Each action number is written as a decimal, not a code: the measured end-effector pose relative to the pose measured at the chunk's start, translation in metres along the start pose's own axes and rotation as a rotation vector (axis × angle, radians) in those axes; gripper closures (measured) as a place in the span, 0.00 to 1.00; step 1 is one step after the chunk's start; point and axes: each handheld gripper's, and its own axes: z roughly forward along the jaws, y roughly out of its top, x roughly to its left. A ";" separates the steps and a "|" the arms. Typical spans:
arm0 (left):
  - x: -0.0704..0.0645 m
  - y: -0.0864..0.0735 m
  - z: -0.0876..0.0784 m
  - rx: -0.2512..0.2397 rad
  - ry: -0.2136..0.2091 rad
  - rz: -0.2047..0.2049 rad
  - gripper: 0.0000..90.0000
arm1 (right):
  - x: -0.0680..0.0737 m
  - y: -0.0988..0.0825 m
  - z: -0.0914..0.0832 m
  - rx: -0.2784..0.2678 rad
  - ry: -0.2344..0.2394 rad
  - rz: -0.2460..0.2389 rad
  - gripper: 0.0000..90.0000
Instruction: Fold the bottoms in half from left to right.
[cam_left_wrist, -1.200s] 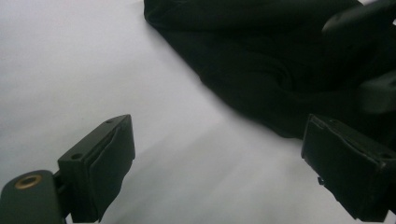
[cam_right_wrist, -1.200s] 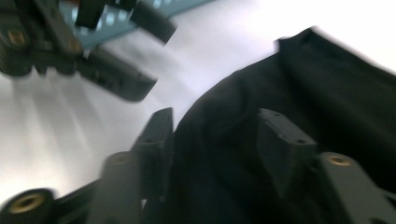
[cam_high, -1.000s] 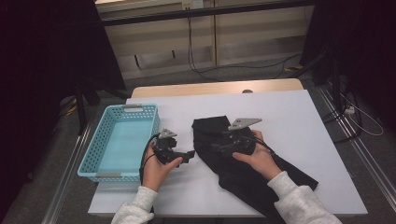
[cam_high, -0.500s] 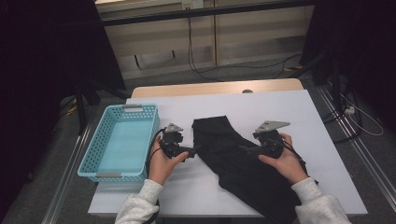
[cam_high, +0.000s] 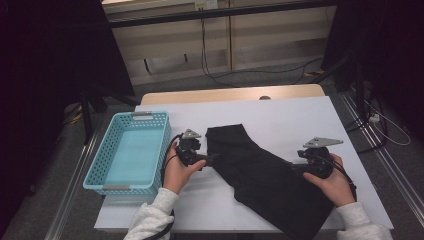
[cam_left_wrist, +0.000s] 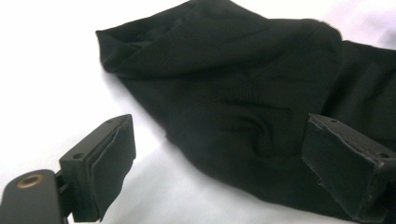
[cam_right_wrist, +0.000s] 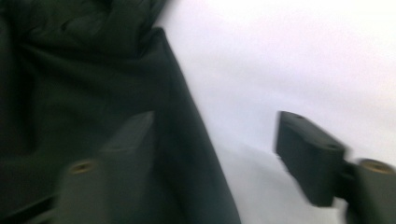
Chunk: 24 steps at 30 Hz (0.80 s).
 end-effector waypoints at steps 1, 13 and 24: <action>0.000 0.000 0.001 0.002 0.002 0.004 0.11 | -0.001 -0.002 -0.001 0.013 -0.003 -0.003 0.37; 0.001 -0.001 -0.001 0.010 0.023 0.010 0.12 | -0.002 -0.015 -0.007 0.111 0.008 -0.005 0.58; 0.002 -0.001 -0.003 0.010 0.030 0.013 0.12 | 0.001 -0.017 -0.008 0.110 0.078 0.011 0.98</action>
